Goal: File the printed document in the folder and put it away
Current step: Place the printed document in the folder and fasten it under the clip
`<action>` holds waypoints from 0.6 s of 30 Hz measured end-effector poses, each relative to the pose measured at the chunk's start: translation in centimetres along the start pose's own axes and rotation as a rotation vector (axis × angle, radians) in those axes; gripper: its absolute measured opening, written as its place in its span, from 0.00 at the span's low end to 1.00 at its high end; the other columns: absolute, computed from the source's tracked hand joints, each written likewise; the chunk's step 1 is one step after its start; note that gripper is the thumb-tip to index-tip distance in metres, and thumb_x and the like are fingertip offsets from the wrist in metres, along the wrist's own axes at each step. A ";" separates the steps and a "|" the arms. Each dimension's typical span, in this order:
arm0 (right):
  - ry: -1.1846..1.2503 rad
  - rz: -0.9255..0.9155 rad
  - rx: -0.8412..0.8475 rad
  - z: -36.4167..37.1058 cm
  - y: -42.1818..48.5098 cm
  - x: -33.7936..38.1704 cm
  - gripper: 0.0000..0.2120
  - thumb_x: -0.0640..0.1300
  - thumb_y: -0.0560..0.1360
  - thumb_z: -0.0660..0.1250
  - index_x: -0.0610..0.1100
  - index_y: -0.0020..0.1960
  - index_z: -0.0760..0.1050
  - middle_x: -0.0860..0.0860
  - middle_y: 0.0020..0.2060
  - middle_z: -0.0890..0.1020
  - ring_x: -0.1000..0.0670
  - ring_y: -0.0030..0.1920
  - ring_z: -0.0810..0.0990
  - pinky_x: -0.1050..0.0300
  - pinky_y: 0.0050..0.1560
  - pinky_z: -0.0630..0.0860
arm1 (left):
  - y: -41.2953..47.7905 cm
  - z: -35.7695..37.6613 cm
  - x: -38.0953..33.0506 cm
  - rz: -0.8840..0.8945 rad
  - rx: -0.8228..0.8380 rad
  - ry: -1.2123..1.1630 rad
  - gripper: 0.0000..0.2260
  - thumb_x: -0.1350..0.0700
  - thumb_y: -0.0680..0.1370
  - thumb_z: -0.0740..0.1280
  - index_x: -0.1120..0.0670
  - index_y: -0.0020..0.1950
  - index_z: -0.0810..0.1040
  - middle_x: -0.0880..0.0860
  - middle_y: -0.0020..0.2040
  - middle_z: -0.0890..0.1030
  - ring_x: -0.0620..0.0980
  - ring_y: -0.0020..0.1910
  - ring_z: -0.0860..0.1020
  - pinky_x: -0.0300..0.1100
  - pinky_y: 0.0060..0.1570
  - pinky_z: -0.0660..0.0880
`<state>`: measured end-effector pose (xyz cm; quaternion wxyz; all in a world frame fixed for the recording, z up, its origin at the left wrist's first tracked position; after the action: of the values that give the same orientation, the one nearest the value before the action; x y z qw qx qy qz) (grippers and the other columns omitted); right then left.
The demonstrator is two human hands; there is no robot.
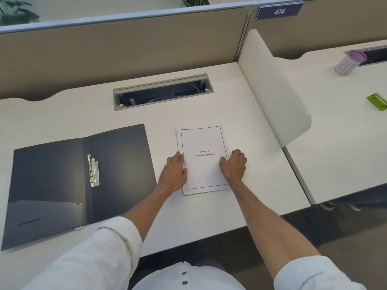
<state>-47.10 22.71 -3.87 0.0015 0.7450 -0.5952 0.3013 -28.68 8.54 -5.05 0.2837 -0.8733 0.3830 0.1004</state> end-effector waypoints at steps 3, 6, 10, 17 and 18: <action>0.111 0.050 0.012 0.3 0.5 0.0 0.21 0.44 0.83 0.69 0.36 0.72 0.71 0.40 0.71 0.75 0.36 0.75 0.71 0.42 0.72 0.74 | 0.0 0.3 0.1 -0.006 -0.015 0.002 0.26 0.56 0.88 0.60 0.60 0.86 0.60 0.53 0.89 0.56 0.60 0.85 0.61 0.58 0.73 0.75; 0.167 0.110 0.049 0.6 0.9 -0.1 0.19 0.44 0.83 0.68 0.36 0.70 0.76 0.40 0.71 0.76 0.37 0.76 0.71 0.42 0.74 0.73 | 0.1 0.3 0.1 -0.019 -0.021 -0.026 0.27 0.55 0.88 0.61 0.60 0.86 0.61 0.53 0.90 0.55 0.59 0.86 0.59 0.57 0.75 0.74; 0.128 0.070 0.079 0.8 0.8 0.3 0.14 0.41 0.83 0.64 0.36 0.66 0.77 0.40 0.71 0.74 0.37 0.75 0.73 0.41 0.73 0.74 | 0.1 0.1 0.3 -0.024 -0.026 -0.054 0.28 0.55 0.87 0.62 0.59 0.86 0.61 0.51 0.89 0.55 0.57 0.86 0.59 0.56 0.74 0.75; 0.121 0.000 0.081 0.7 -0.2 1.5 0.15 0.41 0.85 0.59 0.41 0.71 0.71 0.38 0.61 0.83 0.34 0.62 0.82 0.46 0.56 0.74 | 0.1 -0.5 1.2 0.008 -0.010 -0.125 0.28 0.56 0.88 0.62 0.59 0.88 0.59 0.53 0.90 0.56 0.58 0.87 0.59 0.55 0.79 0.71; 0.126 -0.002 0.073 0.6 -0.3 1.7 0.14 0.41 0.85 0.60 0.41 0.69 0.73 0.39 0.61 0.83 0.34 0.62 0.82 0.47 0.56 0.73 | 0.1 -0.7 1.3 0.013 -0.011 -0.150 0.29 0.56 0.88 0.62 0.59 0.88 0.58 0.53 0.90 0.56 0.57 0.87 0.59 0.55 0.81 0.70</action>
<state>-46.33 21.06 -3.50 0.0120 0.7248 -0.5816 0.3691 -27.88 7.23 -5.02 0.3060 -0.8624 0.3660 0.1694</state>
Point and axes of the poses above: each hand's wrist, its own y-axis towards the middle knuckle, its own z-axis out of the palm, x = y × z, the point moved 4 cm from there along y, towards the middle knuckle
